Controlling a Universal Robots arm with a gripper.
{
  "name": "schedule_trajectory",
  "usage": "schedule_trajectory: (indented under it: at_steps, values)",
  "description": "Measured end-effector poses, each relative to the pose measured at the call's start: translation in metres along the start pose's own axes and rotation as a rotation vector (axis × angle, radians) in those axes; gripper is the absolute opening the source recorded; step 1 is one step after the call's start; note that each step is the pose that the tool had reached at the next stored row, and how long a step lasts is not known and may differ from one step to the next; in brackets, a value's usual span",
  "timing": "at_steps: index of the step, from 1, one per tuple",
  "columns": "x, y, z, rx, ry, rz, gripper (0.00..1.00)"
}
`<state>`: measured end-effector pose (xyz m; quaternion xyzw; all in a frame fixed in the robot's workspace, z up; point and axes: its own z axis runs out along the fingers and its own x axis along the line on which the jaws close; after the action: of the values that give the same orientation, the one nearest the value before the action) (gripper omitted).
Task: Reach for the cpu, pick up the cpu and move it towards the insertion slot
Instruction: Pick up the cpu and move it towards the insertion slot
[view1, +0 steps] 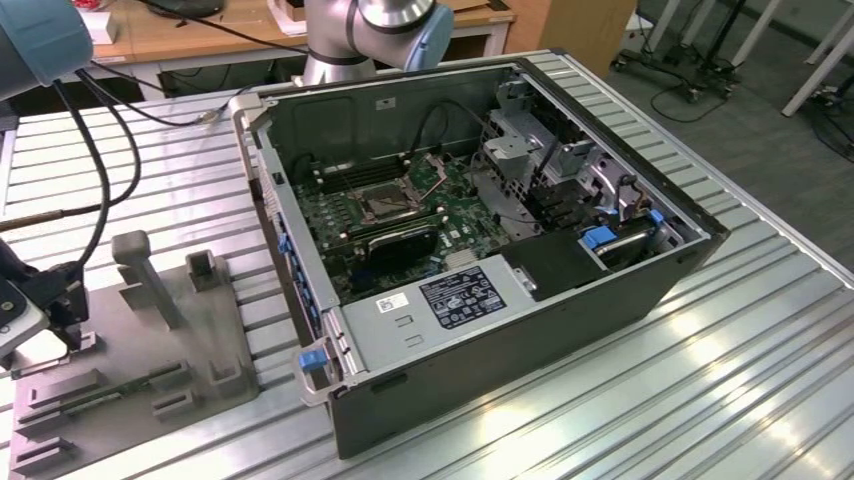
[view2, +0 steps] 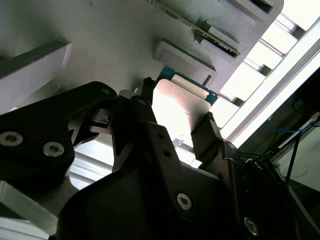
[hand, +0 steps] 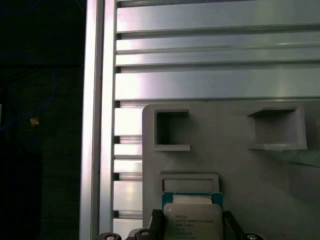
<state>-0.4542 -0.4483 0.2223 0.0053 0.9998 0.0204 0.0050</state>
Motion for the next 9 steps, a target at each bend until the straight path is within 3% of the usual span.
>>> schedule_trajectory:
  at_steps: [9]
  values:
    - [-0.0001,0.0003,-0.007,0.0,0.0,0.0,0.55]
